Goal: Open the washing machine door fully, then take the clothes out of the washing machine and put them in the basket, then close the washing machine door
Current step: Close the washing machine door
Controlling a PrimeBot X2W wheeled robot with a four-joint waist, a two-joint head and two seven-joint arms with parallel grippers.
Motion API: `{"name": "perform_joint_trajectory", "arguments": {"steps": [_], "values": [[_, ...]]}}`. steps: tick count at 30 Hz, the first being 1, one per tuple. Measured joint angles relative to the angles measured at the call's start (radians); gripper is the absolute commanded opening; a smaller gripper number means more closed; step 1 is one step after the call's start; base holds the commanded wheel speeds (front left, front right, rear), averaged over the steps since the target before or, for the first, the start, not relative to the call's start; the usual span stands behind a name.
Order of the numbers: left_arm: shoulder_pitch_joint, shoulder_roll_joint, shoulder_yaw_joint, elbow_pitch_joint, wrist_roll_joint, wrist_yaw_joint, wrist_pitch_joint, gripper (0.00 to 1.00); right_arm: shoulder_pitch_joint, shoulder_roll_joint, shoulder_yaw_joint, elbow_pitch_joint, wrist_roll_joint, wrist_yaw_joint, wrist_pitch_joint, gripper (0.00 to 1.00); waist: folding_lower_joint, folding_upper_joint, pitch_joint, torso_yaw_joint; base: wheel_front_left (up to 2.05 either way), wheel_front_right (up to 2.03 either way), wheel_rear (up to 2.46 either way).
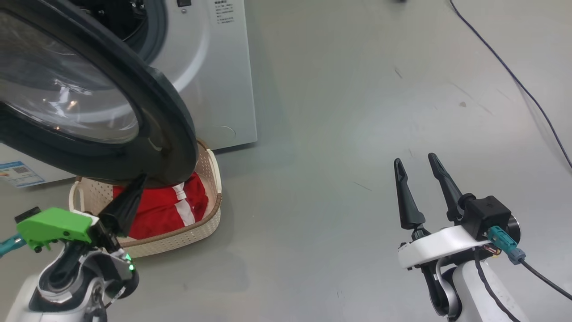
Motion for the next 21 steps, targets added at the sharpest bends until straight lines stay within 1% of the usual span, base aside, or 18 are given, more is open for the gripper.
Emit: {"name": "perform_joint_trajectory", "arguments": {"steps": [3,8,11,12,13,16,18,21], "values": [[0.025,0.021,-0.045,-0.002,0.070,-0.021,0.001,0.00,0.014,-0.002,-0.005,0.002,-0.008,0.007,0.000,1.00,0.0000,0.0000,-0.015,0.027,0.00,0.00,0.00],[0.058,0.044,-0.096,-0.013,0.170,-0.071,-0.005,0.00,0.027,-0.006,-0.009,0.007,-0.016,0.015,0.000,1.00,0.0000,0.0000,-0.039,0.075,0.00,0.00,0.00],[0.068,0.081,-0.139,-0.028,0.279,-0.106,-0.023,0.00,0.037,-0.007,-0.012,0.008,-0.019,0.022,0.000,1.00,0.0000,0.0000,-0.053,0.105,0.00,0.00,0.00],[0.076,0.102,-0.161,-0.037,0.350,-0.130,-0.048,0.00,0.040,-0.008,-0.014,0.008,-0.025,0.023,0.000,1.00,0.0000,0.0000,-0.062,0.125,0.00,0.00,0.00],[0.080,0.109,-0.169,-0.039,0.387,-0.139,-0.062,0.00,0.041,-0.008,-0.015,0.008,-0.026,0.023,0.000,1.00,0.0000,0.0000,-0.066,0.135,0.00,0.00,0.00],[0.082,0.142,-0.201,-0.040,0.505,-0.155,-0.108,0.00,0.048,-0.008,-0.018,0.007,-0.030,0.024,0.000,1.00,0.0000,0.0000,-0.076,0.165,0.00,0.00,0.00],[0.083,0.179,-0.228,-0.043,0.598,-0.160,-0.134,0.00,0.054,-0.008,-0.019,0.006,-0.033,0.024,0.000,1.00,0.0000,0.0000,-0.082,0.184,0.00,0.00,0.00],[0.086,0.199,-0.238,-0.049,0.677,-0.166,-0.179,0.00,0.055,-0.008,-0.021,0.001,-0.042,0.031,0.000,1.00,0.0000,0.0000,-0.088,0.210,0.00,0.00,0.00]]}}
